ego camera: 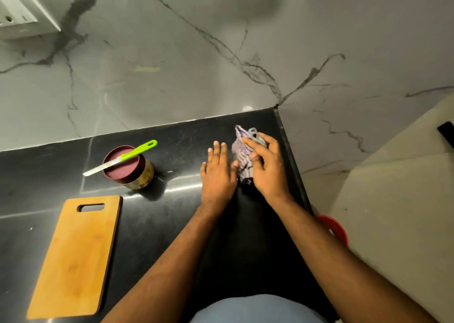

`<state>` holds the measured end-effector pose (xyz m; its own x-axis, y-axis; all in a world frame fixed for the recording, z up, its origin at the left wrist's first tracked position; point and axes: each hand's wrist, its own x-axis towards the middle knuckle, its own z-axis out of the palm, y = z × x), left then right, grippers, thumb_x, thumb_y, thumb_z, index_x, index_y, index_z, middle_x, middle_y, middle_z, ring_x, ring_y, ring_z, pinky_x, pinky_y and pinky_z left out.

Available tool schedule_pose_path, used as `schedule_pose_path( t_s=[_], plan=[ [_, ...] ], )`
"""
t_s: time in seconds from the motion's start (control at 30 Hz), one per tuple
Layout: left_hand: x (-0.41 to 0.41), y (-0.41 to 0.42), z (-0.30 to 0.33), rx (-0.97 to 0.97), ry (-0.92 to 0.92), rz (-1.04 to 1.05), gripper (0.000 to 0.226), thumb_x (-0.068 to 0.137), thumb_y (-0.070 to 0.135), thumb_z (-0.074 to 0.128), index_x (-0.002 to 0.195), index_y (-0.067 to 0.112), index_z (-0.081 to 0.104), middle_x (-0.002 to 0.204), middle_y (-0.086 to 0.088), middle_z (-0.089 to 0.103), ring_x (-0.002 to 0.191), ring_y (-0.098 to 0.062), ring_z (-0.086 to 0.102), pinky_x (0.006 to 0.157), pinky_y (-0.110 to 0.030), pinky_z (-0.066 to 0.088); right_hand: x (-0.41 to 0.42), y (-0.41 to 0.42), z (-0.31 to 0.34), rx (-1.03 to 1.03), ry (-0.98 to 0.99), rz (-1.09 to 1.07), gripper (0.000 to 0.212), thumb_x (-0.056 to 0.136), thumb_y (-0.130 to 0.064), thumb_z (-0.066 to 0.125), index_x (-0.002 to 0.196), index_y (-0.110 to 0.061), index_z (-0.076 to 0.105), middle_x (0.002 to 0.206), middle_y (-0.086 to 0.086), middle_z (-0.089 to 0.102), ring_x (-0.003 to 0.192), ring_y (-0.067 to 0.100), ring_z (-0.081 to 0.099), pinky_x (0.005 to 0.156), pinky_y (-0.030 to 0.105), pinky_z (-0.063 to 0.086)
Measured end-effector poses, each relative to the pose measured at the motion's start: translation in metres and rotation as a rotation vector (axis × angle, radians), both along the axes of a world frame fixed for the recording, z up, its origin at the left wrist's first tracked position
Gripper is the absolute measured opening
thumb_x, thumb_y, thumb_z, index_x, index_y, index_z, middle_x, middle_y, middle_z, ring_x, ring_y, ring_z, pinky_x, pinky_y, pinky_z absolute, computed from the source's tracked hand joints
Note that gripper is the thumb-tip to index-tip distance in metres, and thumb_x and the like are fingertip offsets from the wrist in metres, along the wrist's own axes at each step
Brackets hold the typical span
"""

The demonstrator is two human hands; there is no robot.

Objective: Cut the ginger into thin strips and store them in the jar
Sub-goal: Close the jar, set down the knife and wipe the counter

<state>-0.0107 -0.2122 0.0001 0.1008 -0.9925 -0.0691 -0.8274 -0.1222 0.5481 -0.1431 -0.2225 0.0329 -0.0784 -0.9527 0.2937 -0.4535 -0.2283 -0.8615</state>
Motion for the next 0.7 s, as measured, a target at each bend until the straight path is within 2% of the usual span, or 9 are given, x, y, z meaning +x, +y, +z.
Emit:
schedule_pose_path(
  t_s=[0.13,0.27,0.4,0.5,0.57,0.7],
  plan=[
    [0.042,-0.013,0.002,-0.004,-0.038,0.093,0.058,0.107,0.038,0.036,0.160,0.023,0.019,0.168,0.002,0.008,0.155,-0.024,0.007,0.120,-0.052,0.016,0.056,-0.040,-0.011,0.104,-0.107,0.158,0.039,0.090,0.009,0.046,0.119,-0.006,0.066,0.133,0.010,0.045,0.120,0.006,0.046,0.105,0.011,0.031],
    [0.072,-0.036,-0.009,0.180,-0.194,0.018,0.055,0.107,0.041,0.032,0.159,0.034,0.016,0.168,0.007,0.003,0.155,-0.027,0.000,0.120,-0.056,0.012,0.070,-0.066,-0.027,0.207,0.062,0.306,0.036,0.092,0.004,0.046,0.123,-0.005,0.062,0.133,0.014,0.045,0.116,0.015,0.048,0.098,0.006,0.034],
    [0.067,-0.057,-0.015,0.249,-0.215,-0.012,0.055,0.107,0.036,0.033,0.159,0.038,0.014,0.168,0.008,-0.002,0.155,-0.027,-0.004,0.120,-0.060,0.008,0.055,-0.084,-0.035,0.290,0.108,0.257,0.034,0.093,0.004,0.049,0.126,0.003,0.057,0.128,0.009,0.043,0.116,0.017,0.049,0.084,-0.008,0.026],
    [0.054,-0.079,-0.012,0.250,-0.214,-0.046,0.056,0.107,0.032,0.033,0.159,0.039,0.013,0.168,0.007,-0.005,0.155,-0.025,-0.004,0.121,-0.059,0.007,0.046,-0.096,-0.038,0.289,0.142,0.231,0.037,0.093,0.003,0.049,0.129,0.001,0.055,0.130,0.007,0.041,0.112,0.009,0.046,0.083,-0.010,0.023],
    [0.045,-0.095,-0.009,0.249,-0.225,-0.121,0.058,0.106,0.030,0.033,0.159,0.038,0.010,0.168,0.006,-0.007,0.155,-0.023,-0.003,0.121,-0.055,0.009,0.037,-0.102,-0.034,0.318,0.116,0.169,0.037,0.094,0.003,0.048,0.130,0.000,0.054,0.125,0.002,0.042,0.113,0.011,0.048,0.082,-0.009,0.026],
    [0.010,-0.116,-0.005,0.218,-0.244,-0.351,0.063,0.103,0.028,0.036,0.160,0.033,0.009,0.169,0.002,-0.003,0.155,-0.015,0.004,0.118,-0.045,0.018,0.000,-0.101,-0.035,0.255,0.137,-0.028,0.043,0.087,0.008,0.049,0.126,-0.004,0.060,0.132,0.009,0.042,0.116,0.015,0.049,0.101,0.004,0.024]
  ],
)
